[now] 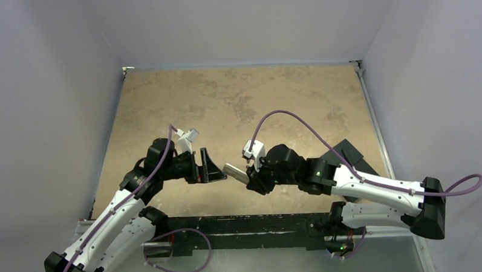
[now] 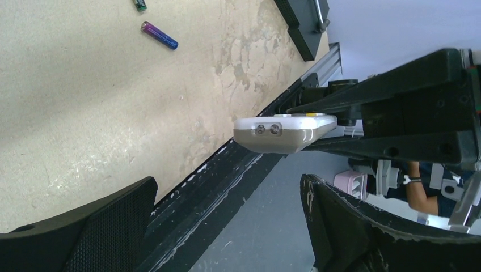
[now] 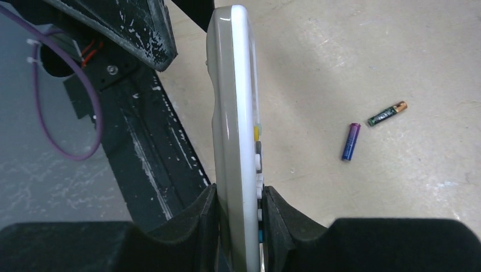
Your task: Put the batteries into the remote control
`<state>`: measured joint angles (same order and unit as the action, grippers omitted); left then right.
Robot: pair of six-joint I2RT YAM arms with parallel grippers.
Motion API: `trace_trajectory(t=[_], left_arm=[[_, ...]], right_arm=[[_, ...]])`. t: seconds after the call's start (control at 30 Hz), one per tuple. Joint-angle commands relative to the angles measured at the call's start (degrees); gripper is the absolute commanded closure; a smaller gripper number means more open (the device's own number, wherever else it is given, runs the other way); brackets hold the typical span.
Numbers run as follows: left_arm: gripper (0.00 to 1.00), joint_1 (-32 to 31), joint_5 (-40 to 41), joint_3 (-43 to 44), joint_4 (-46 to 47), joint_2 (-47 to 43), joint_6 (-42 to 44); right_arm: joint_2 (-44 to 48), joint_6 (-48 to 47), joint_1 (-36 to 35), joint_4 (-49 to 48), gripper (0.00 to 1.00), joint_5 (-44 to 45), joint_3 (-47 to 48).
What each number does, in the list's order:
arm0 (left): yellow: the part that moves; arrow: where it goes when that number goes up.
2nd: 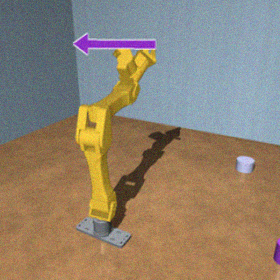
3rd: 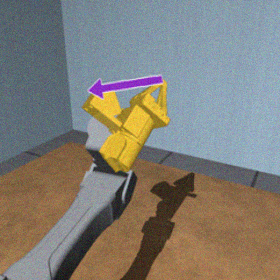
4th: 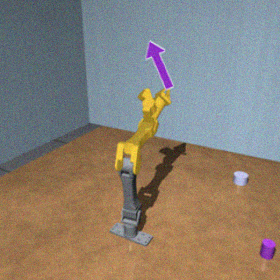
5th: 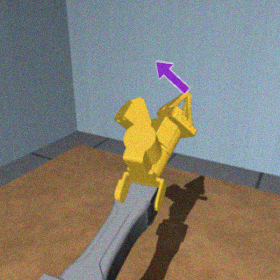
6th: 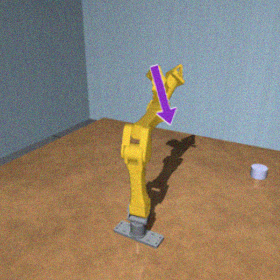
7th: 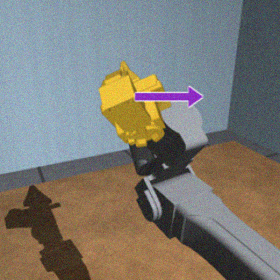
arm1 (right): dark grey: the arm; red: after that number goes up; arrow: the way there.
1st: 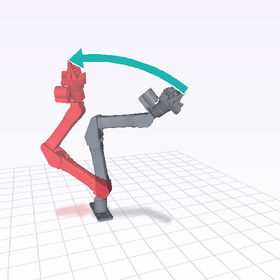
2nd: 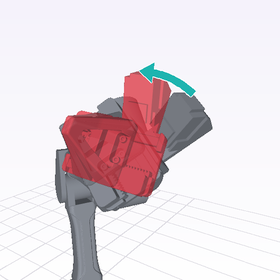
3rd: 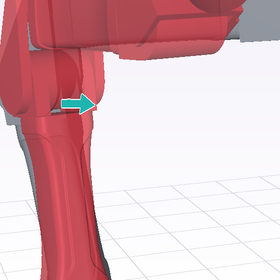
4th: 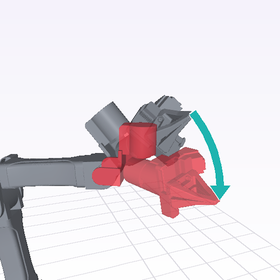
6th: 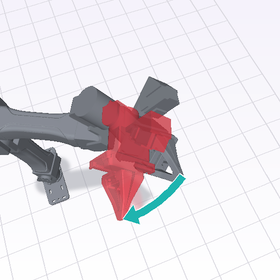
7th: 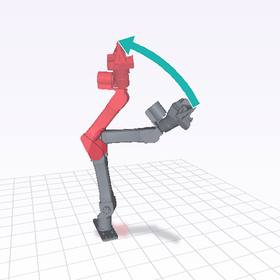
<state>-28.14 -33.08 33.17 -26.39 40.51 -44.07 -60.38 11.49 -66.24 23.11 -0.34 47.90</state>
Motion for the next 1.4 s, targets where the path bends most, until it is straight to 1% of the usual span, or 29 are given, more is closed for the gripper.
trace_trajectory(t=[0.0, 0.2, 0.33, 0.43, 0.6, 0.83, 0.93, 1.1, 1.27, 1.37], left_arm=[[0.02, 0.0, -4.6, 2.2, 2.4, -1.3, 3.4], [0.01, 0.0, -6.5, 0.4, 6.8, -4.9, 2.5], [0.01, 0.0, -9.4, 0.8, 6.0, -3.7, 5.2], [0.01, 0.0, -11.1, 0.6, 5.5, -2.7, 6.2], [0.01, -0.1, -15.5, -0.4, 8.8, -4.6, 5.0], [0.01, 0.0, -18.4, -0.4, 8.3, -7.9, 5.8], [0.01, 0.0, -19.8, -0.8, 9.3, -8.5, 5.5], [0.05, -0.1, -22.6, -1.2, 10.2, -9.2, 5.0], [0.09, 0.0, -24.0, -1.6, 9.9, -9.6, 5.5], [0.14, -0.1, -25.1, -1.9, 10.5, -9.9, 5.2]], right_arm=[[1.9, 1.6, 2.4, -3.0, 1.0, -9.5, 0.3], [1.6, 2.4, 5.0, -4.3, 1.0, -17.0, -0.9], [3.1, 3.1, 6.7, -6.2, 1.0, -21.4, -2.2], [3.3, 3.2, 8.1, -6.8, 1.0, -26.3, -2.9], [2.7, 3.3, 8.9, -8.1, 1.0, -33.1, -3.2], [-1.3, 4.7, 9.8, -12.0, 1.0, -43.4, -2.1], [-3.7, 6.1, 10.2, -13.2, 1.0, -45.6, -0.7], [-6.2, 7.3, 10.9, -15.0, 1.0, -49.3, 0.6], [-6.7, 9.0, 11.3, -18.3, 1.0, -53.8, 0.9], [-7.0, 9.6, 11.6, -18.7, 1.0, -54.7, 1.4]])
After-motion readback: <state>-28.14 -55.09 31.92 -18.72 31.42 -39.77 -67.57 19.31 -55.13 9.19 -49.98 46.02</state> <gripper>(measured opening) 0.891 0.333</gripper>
